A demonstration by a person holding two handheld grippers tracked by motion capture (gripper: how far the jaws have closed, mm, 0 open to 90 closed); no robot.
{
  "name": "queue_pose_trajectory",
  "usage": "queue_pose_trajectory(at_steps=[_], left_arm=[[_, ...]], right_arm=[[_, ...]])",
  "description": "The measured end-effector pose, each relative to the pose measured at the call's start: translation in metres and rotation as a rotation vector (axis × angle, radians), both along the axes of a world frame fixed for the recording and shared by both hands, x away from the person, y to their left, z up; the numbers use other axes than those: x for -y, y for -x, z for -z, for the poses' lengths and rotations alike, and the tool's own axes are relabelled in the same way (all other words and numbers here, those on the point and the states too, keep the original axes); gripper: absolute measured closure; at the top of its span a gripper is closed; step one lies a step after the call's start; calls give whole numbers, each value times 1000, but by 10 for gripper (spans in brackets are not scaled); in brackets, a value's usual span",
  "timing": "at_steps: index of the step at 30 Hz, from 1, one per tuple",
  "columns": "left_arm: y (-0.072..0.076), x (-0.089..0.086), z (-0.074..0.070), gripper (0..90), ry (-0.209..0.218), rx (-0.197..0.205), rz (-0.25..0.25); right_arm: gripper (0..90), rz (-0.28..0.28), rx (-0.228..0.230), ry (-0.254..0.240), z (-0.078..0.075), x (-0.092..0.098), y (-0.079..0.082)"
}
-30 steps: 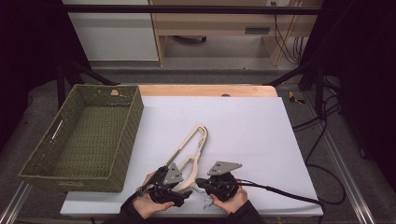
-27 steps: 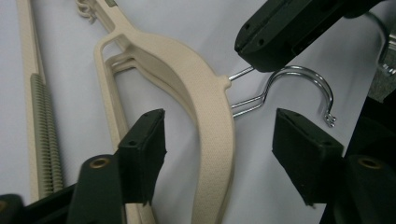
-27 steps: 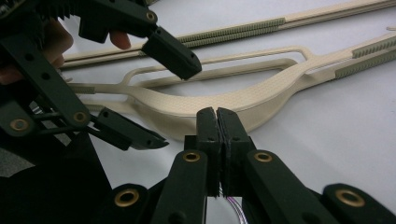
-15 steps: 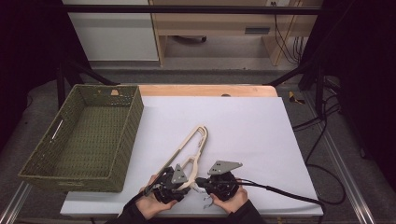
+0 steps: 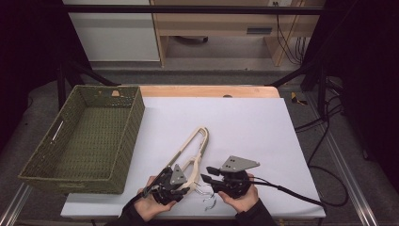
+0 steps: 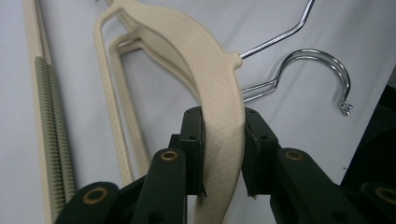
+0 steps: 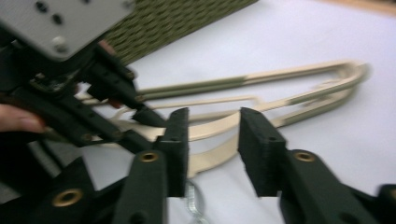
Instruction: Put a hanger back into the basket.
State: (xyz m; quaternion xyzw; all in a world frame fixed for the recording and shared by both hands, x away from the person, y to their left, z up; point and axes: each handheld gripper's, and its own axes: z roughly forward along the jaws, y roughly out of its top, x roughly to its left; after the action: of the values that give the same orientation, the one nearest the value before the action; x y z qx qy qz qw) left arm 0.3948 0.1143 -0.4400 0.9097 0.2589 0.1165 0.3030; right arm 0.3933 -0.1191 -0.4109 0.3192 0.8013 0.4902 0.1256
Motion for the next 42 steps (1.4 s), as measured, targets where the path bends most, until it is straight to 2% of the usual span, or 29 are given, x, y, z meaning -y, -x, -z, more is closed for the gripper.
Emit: queue_pose_trajectory(at_steps=[2,4,6,7,9,16,22,25,35,39,42], left_arm=[[1,-3,-4,729,9,3,-6],[1,-5,-8,733,22,6,-13],[1,-8,-12,739,32,8,-20],[1,-9,-13,739,35,7,-25],[0,-12,-16,743,32,12,-42],[-5,-28,-28,759,55,10,-90],[-9,-44,-39,779,69,19,-135],[-11,-51,-43,791,90,23,-161],[-18,-73,-53,840,107,102,-291],[-22,-81,-54,854,110,113,-318],[-24,-86,-55,856,120,107,-326]], right_arm=[[541,26,42,-12,-6,10,-1],[492,54,62,-36,-9,21,-3],[468,72,69,-37,-10,26,-4],[419,107,83,-45,-12,37,-7],[384,146,88,-56,-13,45,-10],[294,214,89,-65,-10,69,-17],[250,246,84,-69,-7,80,-21],[240,253,81,-63,-4,84,-22],[224,276,77,-58,-1,88,-25],[209,278,79,-51,0,88,-25],[192,277,81,-49,-1,89,-25]])
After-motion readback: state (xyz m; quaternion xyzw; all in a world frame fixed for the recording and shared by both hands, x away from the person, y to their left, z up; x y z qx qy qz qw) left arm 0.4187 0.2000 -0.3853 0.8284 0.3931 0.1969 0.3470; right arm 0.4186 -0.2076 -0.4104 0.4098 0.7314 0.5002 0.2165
